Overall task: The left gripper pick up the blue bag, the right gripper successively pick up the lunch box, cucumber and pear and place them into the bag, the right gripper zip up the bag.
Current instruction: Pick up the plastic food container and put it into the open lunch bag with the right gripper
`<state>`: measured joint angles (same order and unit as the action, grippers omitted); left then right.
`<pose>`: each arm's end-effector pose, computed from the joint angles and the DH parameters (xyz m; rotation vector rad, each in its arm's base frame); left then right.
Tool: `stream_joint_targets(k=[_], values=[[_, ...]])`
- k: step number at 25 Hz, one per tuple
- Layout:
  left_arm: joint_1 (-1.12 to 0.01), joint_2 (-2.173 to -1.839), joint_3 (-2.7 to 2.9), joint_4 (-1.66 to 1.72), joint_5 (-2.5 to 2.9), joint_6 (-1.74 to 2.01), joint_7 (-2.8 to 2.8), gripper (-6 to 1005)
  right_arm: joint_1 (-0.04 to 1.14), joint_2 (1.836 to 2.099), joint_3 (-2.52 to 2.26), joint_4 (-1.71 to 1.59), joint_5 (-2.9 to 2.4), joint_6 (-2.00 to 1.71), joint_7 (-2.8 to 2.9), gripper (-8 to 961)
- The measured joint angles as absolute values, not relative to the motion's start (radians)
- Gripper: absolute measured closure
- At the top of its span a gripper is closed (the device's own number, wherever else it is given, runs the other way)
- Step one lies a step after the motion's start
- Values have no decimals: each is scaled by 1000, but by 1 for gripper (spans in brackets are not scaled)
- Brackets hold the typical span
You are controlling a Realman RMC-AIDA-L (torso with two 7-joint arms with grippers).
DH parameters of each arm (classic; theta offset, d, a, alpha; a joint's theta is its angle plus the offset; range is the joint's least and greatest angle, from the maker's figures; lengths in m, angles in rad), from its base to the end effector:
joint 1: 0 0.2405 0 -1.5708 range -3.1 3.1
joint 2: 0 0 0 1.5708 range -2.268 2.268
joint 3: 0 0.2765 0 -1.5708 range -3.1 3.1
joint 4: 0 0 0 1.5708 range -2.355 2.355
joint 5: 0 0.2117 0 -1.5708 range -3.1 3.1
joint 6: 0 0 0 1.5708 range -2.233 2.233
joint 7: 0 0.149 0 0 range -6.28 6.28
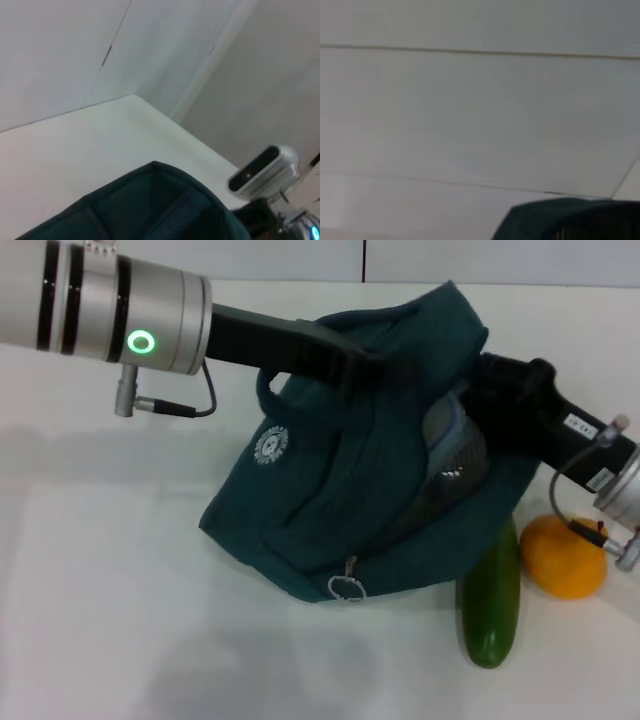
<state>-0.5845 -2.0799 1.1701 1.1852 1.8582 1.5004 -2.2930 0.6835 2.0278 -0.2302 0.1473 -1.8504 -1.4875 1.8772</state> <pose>-0.1402 0.3692 -0.0039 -2.8611 -0.9818 -0.5954 0.2297 0.3447 -0.0700 1.7707 -1.8718 -1.5476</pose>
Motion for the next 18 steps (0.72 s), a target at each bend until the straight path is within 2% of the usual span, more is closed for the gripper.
stream_joint_targets(k=[11,18], values=[[-595,-2073,1116,1179,1862,1503,-2294,940,706,2028,-231,111,-1918,-1450,1872,811],[-599,-2068,1112,1174,1863,1498,-2292,940,692,2028,-223,79,-1912,-1447,1831,676]])
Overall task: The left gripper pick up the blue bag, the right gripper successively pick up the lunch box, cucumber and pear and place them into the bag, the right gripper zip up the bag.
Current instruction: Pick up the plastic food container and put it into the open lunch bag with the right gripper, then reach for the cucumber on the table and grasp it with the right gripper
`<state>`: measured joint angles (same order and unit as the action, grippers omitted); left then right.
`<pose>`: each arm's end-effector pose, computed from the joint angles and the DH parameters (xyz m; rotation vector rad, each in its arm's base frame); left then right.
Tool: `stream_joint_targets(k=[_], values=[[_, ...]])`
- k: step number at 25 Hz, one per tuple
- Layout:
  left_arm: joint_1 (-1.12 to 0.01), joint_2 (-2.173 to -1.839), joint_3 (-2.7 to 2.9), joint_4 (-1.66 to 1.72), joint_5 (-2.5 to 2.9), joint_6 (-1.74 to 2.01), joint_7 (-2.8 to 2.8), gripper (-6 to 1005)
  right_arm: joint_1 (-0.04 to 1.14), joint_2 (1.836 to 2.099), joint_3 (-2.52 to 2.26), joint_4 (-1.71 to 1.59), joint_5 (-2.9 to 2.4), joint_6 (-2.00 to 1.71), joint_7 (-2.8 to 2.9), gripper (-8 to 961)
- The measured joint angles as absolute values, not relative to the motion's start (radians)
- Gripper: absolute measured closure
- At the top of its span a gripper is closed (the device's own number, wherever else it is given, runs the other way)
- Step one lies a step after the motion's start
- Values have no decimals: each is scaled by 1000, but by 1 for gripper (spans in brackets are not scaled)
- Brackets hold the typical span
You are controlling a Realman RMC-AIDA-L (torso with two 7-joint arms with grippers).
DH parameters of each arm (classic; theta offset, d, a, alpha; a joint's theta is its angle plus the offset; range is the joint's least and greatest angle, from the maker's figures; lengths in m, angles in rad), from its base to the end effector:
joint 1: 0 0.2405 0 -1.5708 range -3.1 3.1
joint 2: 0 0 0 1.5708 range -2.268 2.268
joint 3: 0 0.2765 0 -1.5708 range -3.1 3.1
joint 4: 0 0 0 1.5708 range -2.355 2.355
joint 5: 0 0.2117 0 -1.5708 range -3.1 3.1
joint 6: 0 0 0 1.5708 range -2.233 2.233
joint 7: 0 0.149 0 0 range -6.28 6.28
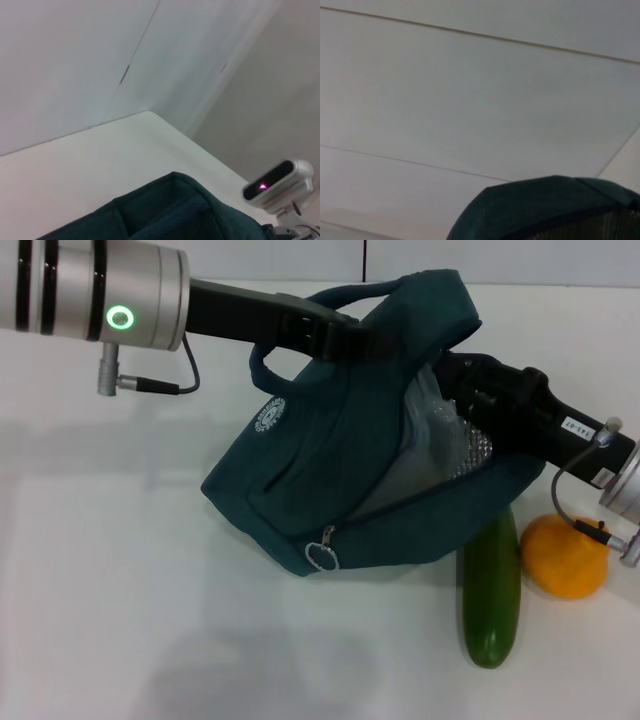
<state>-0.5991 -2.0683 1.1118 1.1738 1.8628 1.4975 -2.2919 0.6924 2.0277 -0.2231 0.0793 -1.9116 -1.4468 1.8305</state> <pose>-0.1435 0.3792 0.0100 -2.8060 -0.9892 -0.6305 0.2367 0.3535 -0.0677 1.9605 -1.8525 -1.4999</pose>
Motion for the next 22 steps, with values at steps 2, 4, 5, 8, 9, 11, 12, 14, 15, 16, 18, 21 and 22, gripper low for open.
stream_joint_targets(k=[2,4,5,8,9,11,12,14,15,16,18,21,22], values=[[-600,-2068,1111,1173,1866,1490,-2292,940,690,2027,-221,78,-1910,-1447,1819,655],[-602,-2068,1111,1174,1870,1487,-2293,940,687,2025,-221,72,-1908,-1449,1808,633],[-604,-2068,1109,1173,1871,1487,-2294,940,685,2025,-222,64,-1908,-1453,1807,631],[-606,-2067,1085,1173,1875,1487,-2294,940,675,2023,-228,29,-1912,-1484,1795,627],[-606,-2067,1075,1173,1880,1486,-2293,940,672,2023,-229,19,-1913,-1500,1783,625],[-606,-2069,1054,1172,1897,1486,-2290,940,651,2022,-228,-10,-1911,-1570,1722,622],[-605,-2072,1041,1172,1908,1485,-2289,940,639,2021,-226,-24,-1907,-1607,1687,621],[-601,-2075,1024,1168,1920,1484,-2284,940,608,2020,-220,-56,-1882,-1678,1616,618],[-599,-2076,1016,1164,1924,1483,-2280,940,588,2019,-221,-76,-1862,-1718,1571,616],[-598,-2077,1014,1158,1926,1483,-2276,940,571,2018,-222,-93,-1849,-1751,1536,614],[-599,-2078,1010,1138,1927,1483,-2265,940,529,2015,-223,-142,-1826,-1830,1456,611],[-599,-2079,1009,1118,1924,1473,-2253,940,458,2014,-219,-172,-1736,-1907,1318,607],[-599,-2079,1009,1114,1923,1469,-2250,940,434,2015,-219,-169,-1688,-1917,1263,605]])
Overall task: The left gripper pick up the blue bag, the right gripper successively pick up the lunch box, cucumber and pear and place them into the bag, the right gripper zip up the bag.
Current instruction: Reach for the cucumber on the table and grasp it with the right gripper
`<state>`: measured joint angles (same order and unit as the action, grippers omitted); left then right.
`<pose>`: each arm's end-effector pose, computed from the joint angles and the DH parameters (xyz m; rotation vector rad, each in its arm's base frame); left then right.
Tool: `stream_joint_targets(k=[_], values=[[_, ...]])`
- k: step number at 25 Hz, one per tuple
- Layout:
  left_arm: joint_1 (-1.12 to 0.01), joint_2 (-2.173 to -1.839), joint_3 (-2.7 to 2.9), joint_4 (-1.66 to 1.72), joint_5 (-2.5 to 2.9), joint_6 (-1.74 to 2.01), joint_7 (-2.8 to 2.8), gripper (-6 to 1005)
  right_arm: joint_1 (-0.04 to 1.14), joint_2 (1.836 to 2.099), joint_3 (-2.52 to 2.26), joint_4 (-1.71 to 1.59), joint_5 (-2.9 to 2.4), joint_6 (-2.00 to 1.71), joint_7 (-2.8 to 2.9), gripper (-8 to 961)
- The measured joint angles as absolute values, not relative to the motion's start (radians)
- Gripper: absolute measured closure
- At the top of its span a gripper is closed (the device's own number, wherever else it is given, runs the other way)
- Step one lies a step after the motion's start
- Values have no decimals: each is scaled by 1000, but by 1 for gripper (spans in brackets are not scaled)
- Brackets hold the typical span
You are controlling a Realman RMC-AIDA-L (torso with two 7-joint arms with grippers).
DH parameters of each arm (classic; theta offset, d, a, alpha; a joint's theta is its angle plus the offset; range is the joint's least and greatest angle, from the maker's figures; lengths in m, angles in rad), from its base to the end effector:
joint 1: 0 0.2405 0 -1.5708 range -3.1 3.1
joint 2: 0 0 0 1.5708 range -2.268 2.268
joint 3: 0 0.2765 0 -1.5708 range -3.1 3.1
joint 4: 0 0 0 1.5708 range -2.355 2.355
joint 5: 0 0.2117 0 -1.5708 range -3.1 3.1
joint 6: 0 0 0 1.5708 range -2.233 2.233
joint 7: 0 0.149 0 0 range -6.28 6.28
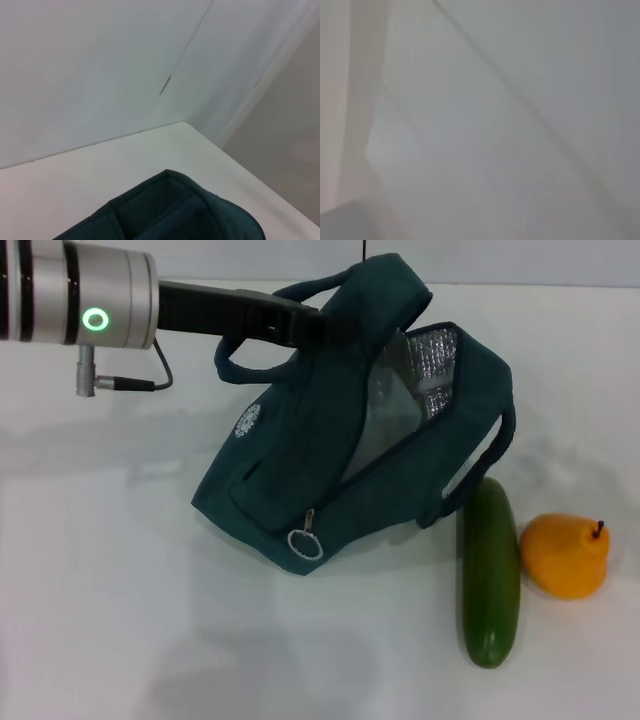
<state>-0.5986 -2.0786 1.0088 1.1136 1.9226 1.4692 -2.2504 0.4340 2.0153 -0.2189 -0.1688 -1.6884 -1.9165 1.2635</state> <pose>-0.1683 0.3899 0.0165 -2.6912 -1.0520 -0.6431 0.2931 0.2882 0.0344 -2.0268 0.7878 1.7080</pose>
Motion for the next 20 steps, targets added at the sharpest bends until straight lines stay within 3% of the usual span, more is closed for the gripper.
stream_joint_targets(k=[5,10,14,20], values=[[-595,-2084,987,1091,1918,1443,-2243,940,326,2012,-228,-166,-1556,-1933,1083,597],[-596,-2084,973,1039,1904,1414,-2215,940,269,1988,-308,-241,-1583,-1943,1074,590],[-598,-2084,972,1018,1889,1407,-2199,940,254,1982,-337,-316,-1593,-1990,1083,583],[-593,-2086,971,1012,1887,1394,-2186,940,272,1950,-359,-398,-1620,-1998,1222,574]])
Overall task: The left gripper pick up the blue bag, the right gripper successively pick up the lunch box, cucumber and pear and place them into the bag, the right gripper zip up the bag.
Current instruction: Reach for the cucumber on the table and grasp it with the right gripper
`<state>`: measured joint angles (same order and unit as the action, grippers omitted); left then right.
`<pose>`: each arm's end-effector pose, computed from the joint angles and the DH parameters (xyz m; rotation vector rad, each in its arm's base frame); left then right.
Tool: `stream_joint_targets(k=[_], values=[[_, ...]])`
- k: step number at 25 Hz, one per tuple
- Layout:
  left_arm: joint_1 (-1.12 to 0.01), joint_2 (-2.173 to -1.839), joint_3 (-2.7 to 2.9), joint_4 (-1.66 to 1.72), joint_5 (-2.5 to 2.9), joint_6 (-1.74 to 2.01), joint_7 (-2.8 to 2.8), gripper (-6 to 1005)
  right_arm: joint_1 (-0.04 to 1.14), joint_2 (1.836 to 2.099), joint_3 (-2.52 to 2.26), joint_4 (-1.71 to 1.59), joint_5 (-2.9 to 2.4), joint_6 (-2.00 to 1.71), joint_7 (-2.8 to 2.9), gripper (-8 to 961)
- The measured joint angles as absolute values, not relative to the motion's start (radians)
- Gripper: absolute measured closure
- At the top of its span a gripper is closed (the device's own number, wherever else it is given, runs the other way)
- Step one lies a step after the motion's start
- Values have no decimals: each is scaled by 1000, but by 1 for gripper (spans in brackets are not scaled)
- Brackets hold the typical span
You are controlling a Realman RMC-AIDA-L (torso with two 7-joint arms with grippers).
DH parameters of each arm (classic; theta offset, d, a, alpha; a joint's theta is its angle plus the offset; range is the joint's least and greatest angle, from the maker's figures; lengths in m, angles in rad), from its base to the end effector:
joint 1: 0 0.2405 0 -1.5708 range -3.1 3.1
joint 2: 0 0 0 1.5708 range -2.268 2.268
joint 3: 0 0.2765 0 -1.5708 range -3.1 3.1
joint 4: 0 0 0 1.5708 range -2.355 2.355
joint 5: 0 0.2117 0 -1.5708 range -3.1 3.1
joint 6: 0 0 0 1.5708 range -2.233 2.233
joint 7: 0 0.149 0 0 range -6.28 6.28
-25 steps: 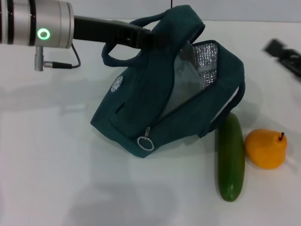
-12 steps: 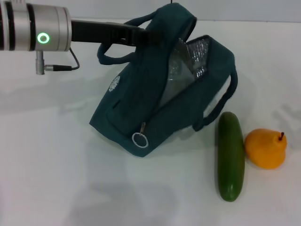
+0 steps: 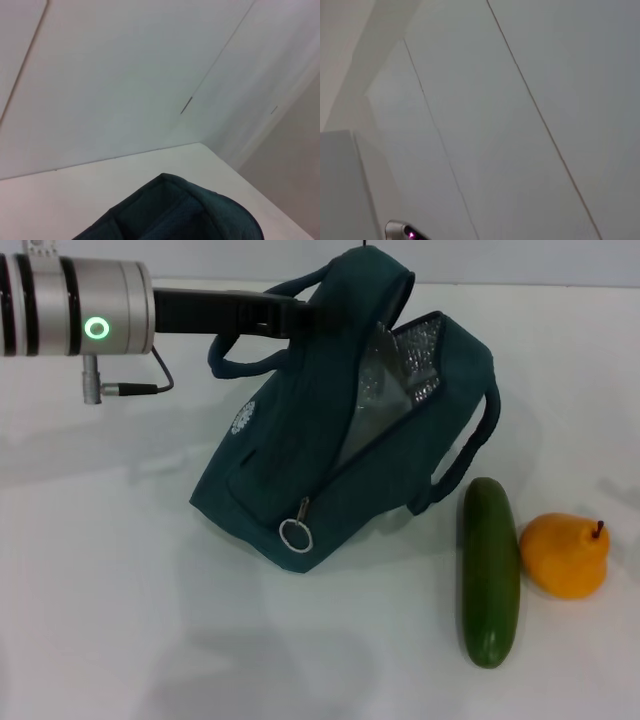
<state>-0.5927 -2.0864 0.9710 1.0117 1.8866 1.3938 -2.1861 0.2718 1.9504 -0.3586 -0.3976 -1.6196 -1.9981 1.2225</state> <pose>-0.1866 0.3972 0.0100 -2.5962 -1.1149 -0.7278 0.3348 0.2439 0.0869 -2.1529 0.5795 1.4202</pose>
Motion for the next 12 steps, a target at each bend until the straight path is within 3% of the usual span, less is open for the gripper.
stream_joint_targets(k=[2,8,12], values=[[-591,-2086,971,1006,1883,1392,-2181,940,279,1948,-361,-420,-1636,-1960,1271,571],[-582,-2085,971,992,1867,1391,-2167,940,265,1983,-352,-480,-1632,-1879,1281,381],[-580,-2084,971,992,1867,1390,-2159,940,282,1982,-433,-626,-1646,-1992,1333,224]])
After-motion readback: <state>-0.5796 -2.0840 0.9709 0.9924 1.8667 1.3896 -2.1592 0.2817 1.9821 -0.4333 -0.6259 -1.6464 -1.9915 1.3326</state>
